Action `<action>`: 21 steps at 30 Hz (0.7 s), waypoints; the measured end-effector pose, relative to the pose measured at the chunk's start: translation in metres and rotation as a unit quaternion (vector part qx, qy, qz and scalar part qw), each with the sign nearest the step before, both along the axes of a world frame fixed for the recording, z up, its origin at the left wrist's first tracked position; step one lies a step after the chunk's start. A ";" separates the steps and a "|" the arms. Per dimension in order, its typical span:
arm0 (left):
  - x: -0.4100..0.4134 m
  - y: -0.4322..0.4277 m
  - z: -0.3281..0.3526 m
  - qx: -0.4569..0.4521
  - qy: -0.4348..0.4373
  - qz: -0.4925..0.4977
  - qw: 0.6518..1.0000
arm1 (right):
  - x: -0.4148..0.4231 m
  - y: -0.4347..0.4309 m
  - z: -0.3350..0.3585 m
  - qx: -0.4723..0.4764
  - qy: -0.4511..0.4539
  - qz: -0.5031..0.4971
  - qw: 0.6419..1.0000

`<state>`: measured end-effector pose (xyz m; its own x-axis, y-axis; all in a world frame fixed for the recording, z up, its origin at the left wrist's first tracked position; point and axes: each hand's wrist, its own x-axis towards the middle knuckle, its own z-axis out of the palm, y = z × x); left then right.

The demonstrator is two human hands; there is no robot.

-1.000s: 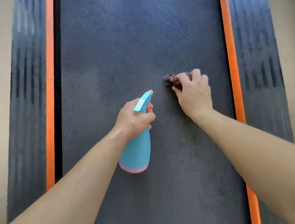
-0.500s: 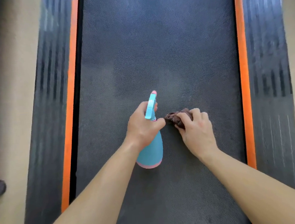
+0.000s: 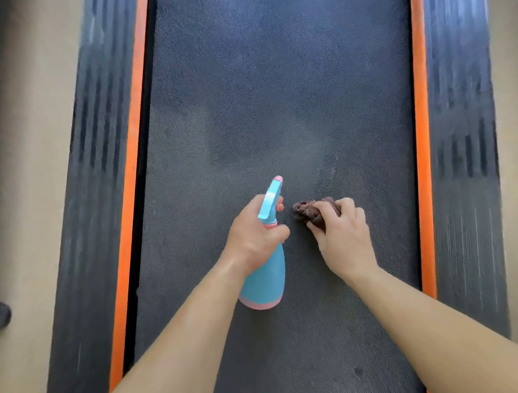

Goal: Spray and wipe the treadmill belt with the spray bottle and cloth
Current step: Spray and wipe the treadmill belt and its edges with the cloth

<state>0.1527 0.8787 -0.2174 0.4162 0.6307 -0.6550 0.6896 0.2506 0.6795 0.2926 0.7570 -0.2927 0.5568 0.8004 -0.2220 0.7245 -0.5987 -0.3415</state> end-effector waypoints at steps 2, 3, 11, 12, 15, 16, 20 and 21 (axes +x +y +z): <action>0.001 -0.002 0.002 -0.006 0.022 -0.021 1.000 | 0.000 -0.002 0.002 -0.007 0.011 -0.003 1.000; 0.001 -0.002 0.003 -0.010 0.034 -0.024 0.999 | 0.001 -0.002 0.003 -0.009 0.016 -0.006 1.000; -0.012 -0.001 0.001 -0.037 0.047 0.003 0.998 | 0.018 0.004 0.011 0.013 0.035 -0.032 0.999; -0.013 0.000 0.001 -0.043 0.041 0.009 0.998 | 0.024 0.011 0.012 0.024 0.033 -0.027 0.999; -0.017 0.008 0.002 -0.047 0.034 0.017 0.998 | 0.048 0.050 0.011 0.068 0.017 -0.014 0.997; -0.018 0.012 0.001 -0.044 0.032 0.021 0.998 | 0.058 0.069 0.010 0.089 0.012 -0.021 0.996; -0.018 0.031 0.000 -0.034 0.009 0.034 0.999 | 0.085 0.135 0.005 0.069 -0.027 -0.037 0.997; -0.017 0.035 0.000 -0.032 0.002 0.039 0.999 | 0.084 0.139 0.002 0.044 -0.043 -0.034 0.998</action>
<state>0.1353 0.9138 -0.2177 0.3651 0.6173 -0.6969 0.6690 0.3466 0.6575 0.3768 0.8961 -0.2909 0.6245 0.7743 -0.1022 0.7120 -0.6182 -0.3329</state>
